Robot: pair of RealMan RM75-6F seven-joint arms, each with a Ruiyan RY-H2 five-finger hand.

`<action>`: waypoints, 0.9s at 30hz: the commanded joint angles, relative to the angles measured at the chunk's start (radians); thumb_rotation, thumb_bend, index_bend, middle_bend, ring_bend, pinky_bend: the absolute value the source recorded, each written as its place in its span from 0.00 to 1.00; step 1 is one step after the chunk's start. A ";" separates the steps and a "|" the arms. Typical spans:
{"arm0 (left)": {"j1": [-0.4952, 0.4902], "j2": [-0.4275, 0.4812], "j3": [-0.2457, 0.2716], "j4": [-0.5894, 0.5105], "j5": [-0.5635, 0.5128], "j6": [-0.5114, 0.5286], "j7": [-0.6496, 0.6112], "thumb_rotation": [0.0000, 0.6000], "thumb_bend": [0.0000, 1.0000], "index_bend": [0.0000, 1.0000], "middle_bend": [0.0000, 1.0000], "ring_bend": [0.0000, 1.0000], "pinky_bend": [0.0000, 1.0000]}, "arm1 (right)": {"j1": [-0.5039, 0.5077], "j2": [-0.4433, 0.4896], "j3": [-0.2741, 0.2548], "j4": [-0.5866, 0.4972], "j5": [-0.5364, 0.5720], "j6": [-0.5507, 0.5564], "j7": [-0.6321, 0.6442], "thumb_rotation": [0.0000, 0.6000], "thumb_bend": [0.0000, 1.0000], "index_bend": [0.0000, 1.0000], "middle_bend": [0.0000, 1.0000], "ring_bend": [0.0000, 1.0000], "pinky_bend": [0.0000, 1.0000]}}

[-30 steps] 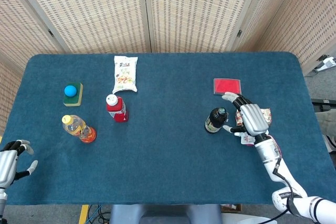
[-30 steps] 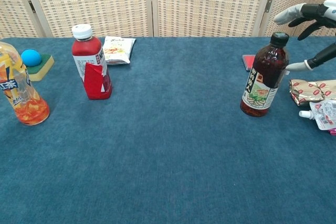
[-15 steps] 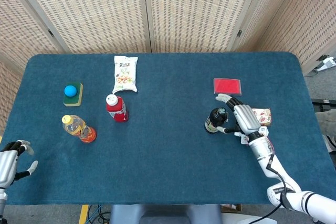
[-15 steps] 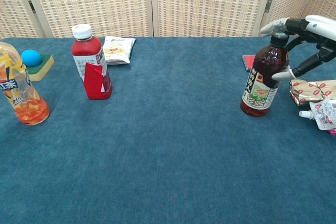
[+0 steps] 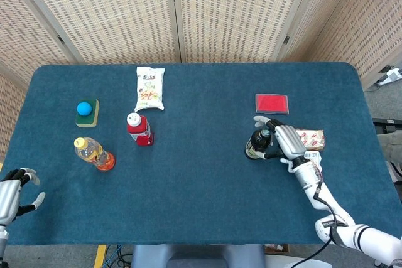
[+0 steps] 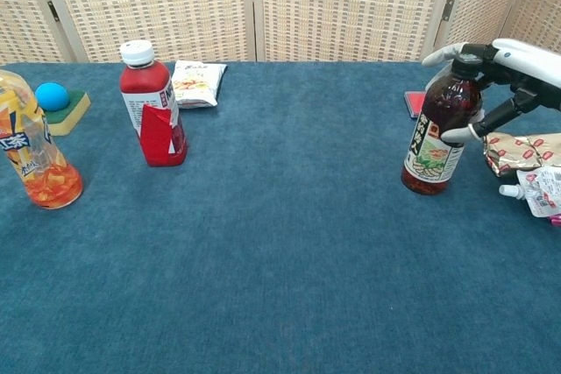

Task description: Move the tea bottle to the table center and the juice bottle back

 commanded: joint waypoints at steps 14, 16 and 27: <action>0.002 0.006 -0.001 -0.007 -0.001 0.007 0.003 1.00 0.27 0.49 0.32 0.25 0.48 | 0.018 0.003 0.026 -0.043 0.004 0.018 0.031 1.00 0.05 0.46 0.58 0.49 0.68; 0.002 0.008 -0.001 -0.010 0.001 0.009 0.005 1.00 0.27 0.49 0.32 0.25 0.48 | 0.024 0.011 0.035 -0.067 0.002 0.026 0.011 1.00 0.05 0.46 0.58 0.50 0.68; 0.003 0.013 -0.002 -0.008 0.001 0.010 0.000 1.00 0.27 0.49 0.32 0.25 0.48 | 0.097 0.000 0.099 -0.141 0.040 0.004 -0.124 1.00 0.06 0.46 0.58 0.50 0.68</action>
